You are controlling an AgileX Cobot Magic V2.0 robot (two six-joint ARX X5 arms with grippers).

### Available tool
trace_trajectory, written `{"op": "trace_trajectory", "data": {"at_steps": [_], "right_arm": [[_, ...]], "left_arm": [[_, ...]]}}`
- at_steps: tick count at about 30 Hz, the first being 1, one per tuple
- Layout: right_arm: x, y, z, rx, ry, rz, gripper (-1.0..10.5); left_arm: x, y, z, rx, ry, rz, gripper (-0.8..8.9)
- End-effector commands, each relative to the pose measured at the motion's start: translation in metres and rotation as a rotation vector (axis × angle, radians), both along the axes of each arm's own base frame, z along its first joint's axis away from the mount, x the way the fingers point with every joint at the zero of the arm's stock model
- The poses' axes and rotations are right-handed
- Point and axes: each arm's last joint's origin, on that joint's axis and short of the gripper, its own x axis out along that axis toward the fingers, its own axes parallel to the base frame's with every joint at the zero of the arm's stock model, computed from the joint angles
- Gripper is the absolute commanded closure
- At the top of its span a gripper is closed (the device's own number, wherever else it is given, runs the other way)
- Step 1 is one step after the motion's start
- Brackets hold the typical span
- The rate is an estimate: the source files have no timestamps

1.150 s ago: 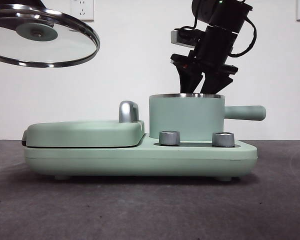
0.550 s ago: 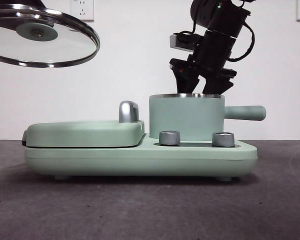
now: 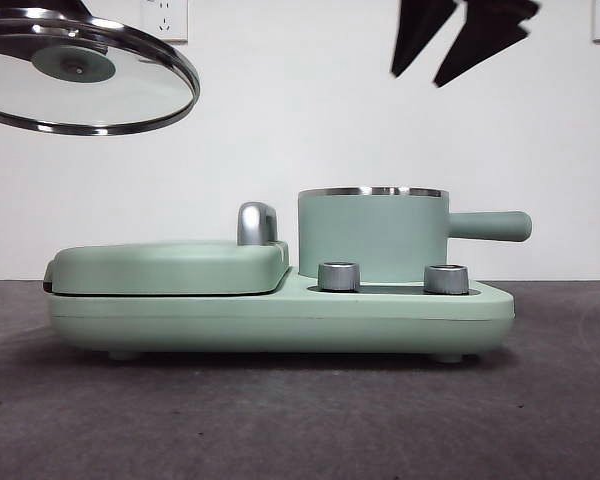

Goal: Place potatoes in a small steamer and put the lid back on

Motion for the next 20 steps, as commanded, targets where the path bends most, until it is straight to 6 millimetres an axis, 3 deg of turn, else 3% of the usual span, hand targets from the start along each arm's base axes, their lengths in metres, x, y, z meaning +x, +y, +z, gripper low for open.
{"op": "trace_trajectory", "data": {"at_steps": [1,4,7,20], "right_arm": [[-0.027,-0.01,0.006,0.046,-0.051,-0.012,6.5],[-0.067,-0.027,0.003,0.085,-0.105,-0.02,6.5],[-0.089,-0.037,-0.003,0.101,-0.115,-0.028,6.5],[-0.15,-0.063,-0.057,0.176,-0.132,-0.051,6.5]], "left_arm": [[0.001,-0.001,0.006,-0.013,-0.035,-0.004,8.04],[0.001,-0.001,0.006,-0.013,-0.035,-0.005,8.04],[0.001,-0.001,0.006,-0.013,-0.036,-0.005,8.05],[0.005,-0.008,0.017,-0.068,-0.154,-0.032,8.05]]}}
